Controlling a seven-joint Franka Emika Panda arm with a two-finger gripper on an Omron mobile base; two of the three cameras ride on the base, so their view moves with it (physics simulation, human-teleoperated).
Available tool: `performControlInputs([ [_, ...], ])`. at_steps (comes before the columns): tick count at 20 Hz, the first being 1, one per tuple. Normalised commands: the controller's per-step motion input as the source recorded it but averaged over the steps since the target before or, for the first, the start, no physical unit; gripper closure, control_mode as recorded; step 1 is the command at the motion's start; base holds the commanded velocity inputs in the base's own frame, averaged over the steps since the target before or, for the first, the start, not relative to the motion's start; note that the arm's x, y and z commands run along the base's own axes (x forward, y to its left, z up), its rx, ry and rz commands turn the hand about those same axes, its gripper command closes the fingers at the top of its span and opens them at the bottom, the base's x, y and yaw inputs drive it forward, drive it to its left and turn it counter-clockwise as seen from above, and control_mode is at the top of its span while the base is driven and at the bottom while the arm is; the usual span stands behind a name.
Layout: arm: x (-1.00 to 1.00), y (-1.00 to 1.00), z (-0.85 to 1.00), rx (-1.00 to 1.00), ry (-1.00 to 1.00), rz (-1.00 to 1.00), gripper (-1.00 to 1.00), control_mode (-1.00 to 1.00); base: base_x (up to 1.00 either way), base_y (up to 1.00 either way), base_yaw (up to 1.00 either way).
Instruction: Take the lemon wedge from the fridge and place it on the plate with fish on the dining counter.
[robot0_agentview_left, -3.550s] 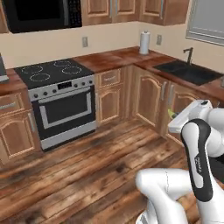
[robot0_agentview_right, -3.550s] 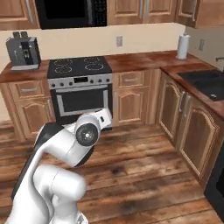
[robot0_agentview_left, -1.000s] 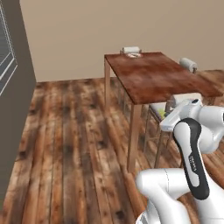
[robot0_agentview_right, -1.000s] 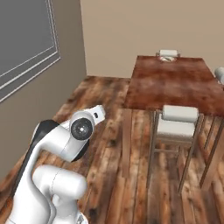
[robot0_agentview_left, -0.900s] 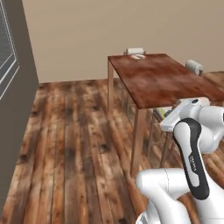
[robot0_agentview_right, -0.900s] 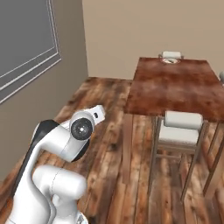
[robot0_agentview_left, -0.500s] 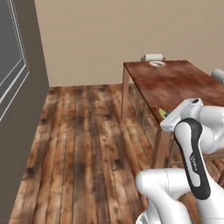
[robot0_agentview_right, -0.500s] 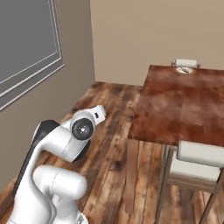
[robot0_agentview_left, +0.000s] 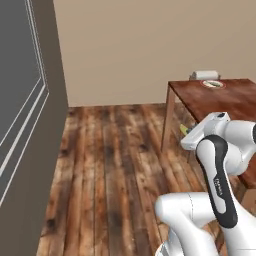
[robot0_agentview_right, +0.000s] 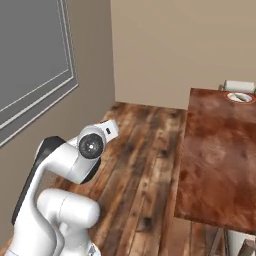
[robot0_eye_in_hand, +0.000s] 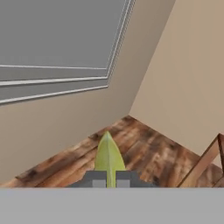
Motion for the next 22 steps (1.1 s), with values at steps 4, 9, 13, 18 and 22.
performControlInputs([
  [4,0.0,0.0,0.0,0.0,0.0,0.0,1.0,1.0,1.0,0.0,-0.03],
  [9,0.0,0.0,0.0,0.0,0.0,0.0,1.0,1.0,1.0,0.07,-0.07],
  [13,0.0,0.0,0.0,0.0,0.0,0.0,1.0,1.0,1.0,0.67,-0.07],
  [18,0.0,0.0,0.0,0.0,0.0,0.0,1.0,1.0,1.0,0.86,-0.21],
  [22,0.0,0.0,0.0,0.0,0.0,0.0,1.0,1.0,0.99,0.57,-0.34],
])
